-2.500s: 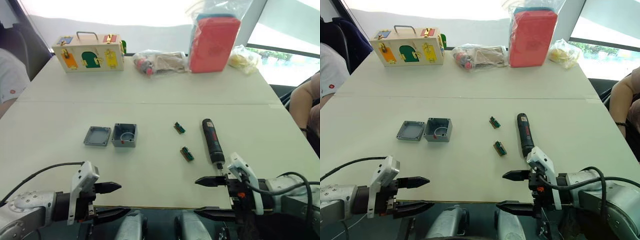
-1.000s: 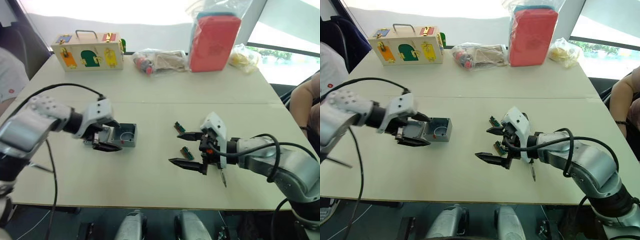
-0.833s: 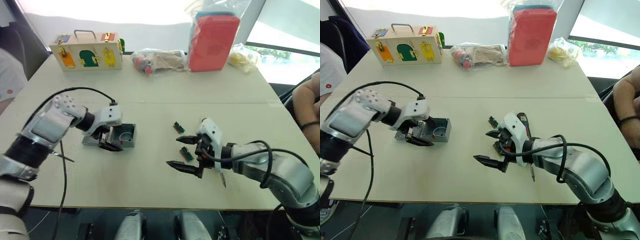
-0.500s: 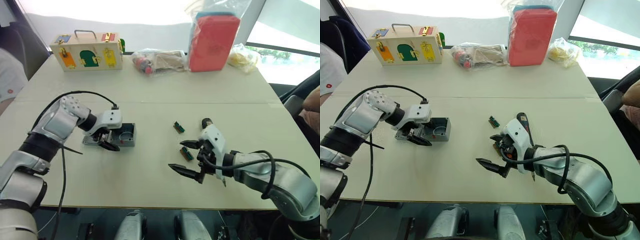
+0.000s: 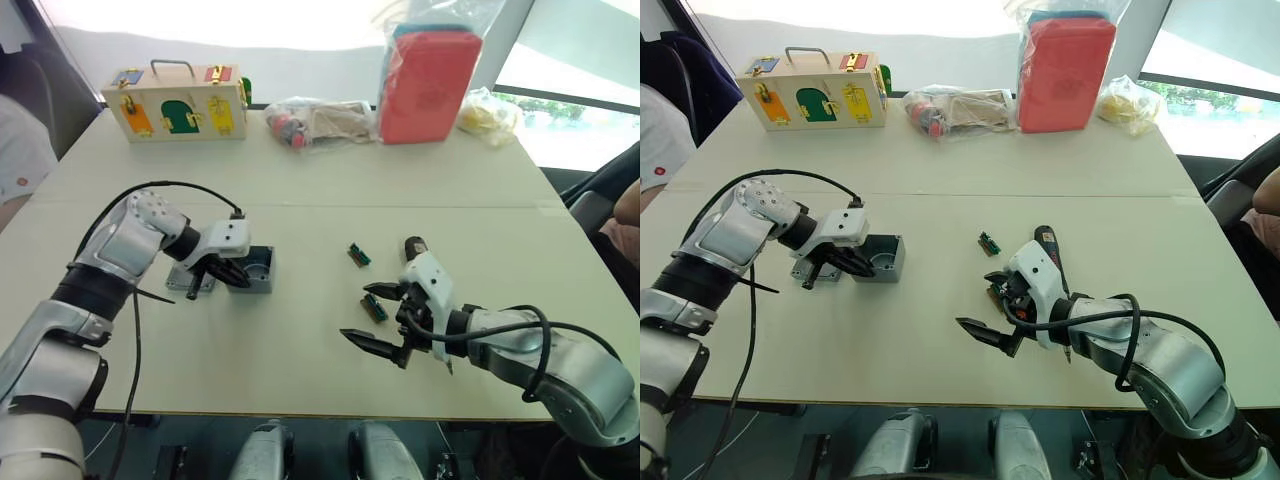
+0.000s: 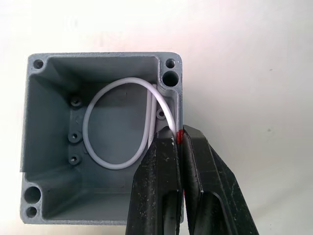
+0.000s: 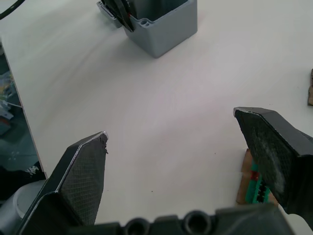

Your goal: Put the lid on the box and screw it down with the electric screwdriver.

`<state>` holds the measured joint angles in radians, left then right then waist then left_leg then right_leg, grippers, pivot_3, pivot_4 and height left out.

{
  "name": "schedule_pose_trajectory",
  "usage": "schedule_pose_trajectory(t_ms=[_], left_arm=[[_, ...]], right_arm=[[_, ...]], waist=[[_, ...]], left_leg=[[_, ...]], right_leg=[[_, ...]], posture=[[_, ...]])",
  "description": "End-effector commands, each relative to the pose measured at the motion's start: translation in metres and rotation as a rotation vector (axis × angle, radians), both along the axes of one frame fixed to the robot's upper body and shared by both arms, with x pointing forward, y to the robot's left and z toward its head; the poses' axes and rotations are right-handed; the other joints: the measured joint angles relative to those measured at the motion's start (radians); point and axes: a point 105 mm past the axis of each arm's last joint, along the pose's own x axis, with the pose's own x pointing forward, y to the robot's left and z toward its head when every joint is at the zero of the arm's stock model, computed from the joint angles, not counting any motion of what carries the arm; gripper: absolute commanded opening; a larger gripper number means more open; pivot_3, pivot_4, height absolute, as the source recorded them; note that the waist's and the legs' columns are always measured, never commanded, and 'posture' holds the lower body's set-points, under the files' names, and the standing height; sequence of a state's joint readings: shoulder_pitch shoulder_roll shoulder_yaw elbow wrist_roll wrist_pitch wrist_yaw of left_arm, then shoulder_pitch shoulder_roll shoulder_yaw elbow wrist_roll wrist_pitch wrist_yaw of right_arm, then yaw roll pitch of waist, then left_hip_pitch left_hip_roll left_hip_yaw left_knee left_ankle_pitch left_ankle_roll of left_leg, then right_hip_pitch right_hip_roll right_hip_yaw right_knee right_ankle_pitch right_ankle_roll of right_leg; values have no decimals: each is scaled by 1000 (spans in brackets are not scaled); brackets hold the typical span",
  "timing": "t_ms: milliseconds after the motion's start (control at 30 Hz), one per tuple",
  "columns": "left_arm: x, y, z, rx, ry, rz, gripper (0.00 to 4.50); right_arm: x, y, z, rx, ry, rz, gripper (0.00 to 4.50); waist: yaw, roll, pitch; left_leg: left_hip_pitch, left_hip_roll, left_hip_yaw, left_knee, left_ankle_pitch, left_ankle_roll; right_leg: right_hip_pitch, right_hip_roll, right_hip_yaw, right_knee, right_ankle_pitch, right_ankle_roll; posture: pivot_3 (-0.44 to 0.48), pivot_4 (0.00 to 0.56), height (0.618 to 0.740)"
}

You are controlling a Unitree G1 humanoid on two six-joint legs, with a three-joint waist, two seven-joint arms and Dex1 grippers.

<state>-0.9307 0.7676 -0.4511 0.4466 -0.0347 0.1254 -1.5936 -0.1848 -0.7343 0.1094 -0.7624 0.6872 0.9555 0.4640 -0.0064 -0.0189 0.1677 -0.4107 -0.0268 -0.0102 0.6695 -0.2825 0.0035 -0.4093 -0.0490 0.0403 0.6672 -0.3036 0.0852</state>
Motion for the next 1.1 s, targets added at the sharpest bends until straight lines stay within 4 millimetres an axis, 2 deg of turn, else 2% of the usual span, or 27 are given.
schedule_pose_trajectory(t_ms=[33, 200, 500, 567, 600, 667, 733, 900, 967, 1033, 1100], left_arm=[[2, -23, 28, -35, -115, -178, 32], [1, -39, 22, 28, -144, -349, 32], [-6, -53, 3, 55, -75, -473, 32], [-4, -51, 0, 61, -69, -472, 640], [-4, -50, -1, 62, -68, -471, 732], [-3, -50, 1, 55, -61, -462, 1617], [-1, -49, 22, 6, -49, -387, 2262], [-14, -24, 79, -74, -15, -211, 2262], [-20, -16, 88, -81, -9, -170, 2262], [-22, 11, 100, -104, 51, 56, 2262], [-16, 33, 104, -168, 62, 321, 2262]], right_arm=[[-2, 0, 11, 16, -63, 8, 4500], [-4, -2, 8, 12, -68, -16, 4500], [-8, -8, 6, 12, -78, -91, 4500], [-9, -8, 7, 13, -81, -98, 4500], [-9, -8, 7, 14, -82, -100, 4500], [-9, -8, 8, 15, -83, -100, 4500], [-9, -6, 12, 15, -89, -67, 4500], [-13, 4, 29, 45, -110, 66, 4500], [-14, 8, 33, 52, -117, 100, 4500], [-8, 17, 47, 67, -164, 164, 4500], [-4, 25, 58, 69, -214, 219, 4500]], waist=[[-2, 0, 0], [-9, 0, 0], [-7, 0, 0], [-7, 0, 0], [-7, 0, 0], [-7, 0, 0], [-8, 0, 0], [-22, -1, 0], [-29, 0, 0], [-32, 0, 0], [-39, 0, 0]], left_leg=[[0, 0, 0, 0, 0, 0], [0, 0, 0, 0, 0, 0], [0, 0, 0, 0, 0, 0], [0, 0, 0, 0, 0, 0], [0, 0, 0, 0, 0, 0], [0, 0, 0, 0, 0, 0], [0, 0, 0, 0, 0, 0], [0, 1, 0, 0, -1, 1], [0, 1, -1, -1, -1, 1], [1, 1, -2, 0, -1, 1], [1, 1, -2, 0, -1, 1]], right_leg=[[0, 0, 0, 0, 0, 0], [0, 0, 0, 0, 0, 0], [0, 1, 1, 0, 0, 0], [0, 1, 1, 0, 0, 0], [0, 1, 1, 0, 0, 1], [0, 1, 1, 0, 0, 0], [0, 2, 1, 0, 0, 0], [-1, 3, 1, 0, 0, 1], [-1, 3, 1, 1, 0, 1], [0, 3, 0, 1, 0, 1], [0, 3, 0, 2, 0, 1]], posture=[[0, 150, 738], [0, 150, 738], [0, 150, 738], [0, 150, 738], [0, 150, 738], [0, 150, 738], [0, 150, 738], [0, 150, 738], [0, 150, 738], [0, 150, 738], [0, 150, 738]])
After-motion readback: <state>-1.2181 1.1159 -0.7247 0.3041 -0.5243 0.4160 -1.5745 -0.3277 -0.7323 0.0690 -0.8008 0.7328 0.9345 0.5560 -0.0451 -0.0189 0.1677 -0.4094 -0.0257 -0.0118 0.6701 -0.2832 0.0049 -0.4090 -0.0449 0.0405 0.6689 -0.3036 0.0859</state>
